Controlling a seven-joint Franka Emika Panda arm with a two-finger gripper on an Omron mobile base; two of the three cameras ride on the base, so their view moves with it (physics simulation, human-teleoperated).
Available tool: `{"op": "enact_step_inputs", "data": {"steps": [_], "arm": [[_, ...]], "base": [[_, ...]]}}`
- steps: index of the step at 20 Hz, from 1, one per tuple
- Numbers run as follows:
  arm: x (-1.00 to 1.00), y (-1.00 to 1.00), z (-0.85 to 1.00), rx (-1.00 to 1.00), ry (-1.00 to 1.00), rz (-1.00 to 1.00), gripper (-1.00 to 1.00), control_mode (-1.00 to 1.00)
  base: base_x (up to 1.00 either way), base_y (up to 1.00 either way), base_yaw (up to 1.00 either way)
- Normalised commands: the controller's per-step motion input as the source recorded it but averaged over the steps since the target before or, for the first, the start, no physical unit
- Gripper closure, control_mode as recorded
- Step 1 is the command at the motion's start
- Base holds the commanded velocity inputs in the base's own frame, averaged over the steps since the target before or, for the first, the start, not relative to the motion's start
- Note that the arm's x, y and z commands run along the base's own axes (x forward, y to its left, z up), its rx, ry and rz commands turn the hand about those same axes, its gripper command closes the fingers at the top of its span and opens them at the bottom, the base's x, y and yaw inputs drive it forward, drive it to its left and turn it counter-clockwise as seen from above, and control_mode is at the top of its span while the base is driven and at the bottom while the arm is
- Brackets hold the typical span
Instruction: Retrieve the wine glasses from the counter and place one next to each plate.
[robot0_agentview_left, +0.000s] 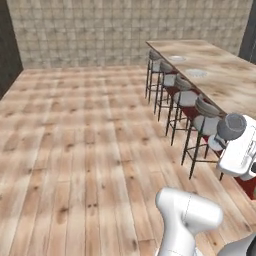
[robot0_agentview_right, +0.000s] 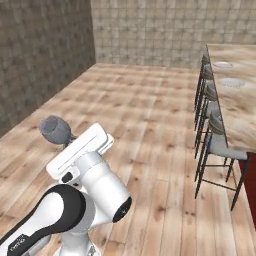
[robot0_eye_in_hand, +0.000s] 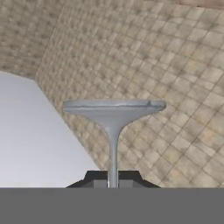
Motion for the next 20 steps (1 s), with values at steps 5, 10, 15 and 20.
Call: {"op": "enact_step_inputs", "data": {"steps": [5, 10, 15, 20], "arm": [[0.00, 0.00, 0.00, 0.00, 0.00, 0.00, 1.00, 1.00], [0.00, 0.00, 0.00, 0.00, 0.00, 0.00, 1.00, 1.00], [0.00, 0.00, 0.00, 0.00, 0.00, 0.00, 1.00, 1.00], [0.00, 0.00, 0.00, 0.00, 0.00, 0.00, 1.00, 1.00]], "base": [[1.00, 0.94, -0.44], [1.00, 0.94, -0.43], [1.00, 0.92, -0.45], [1.00, 0.92, -0.46]]}}
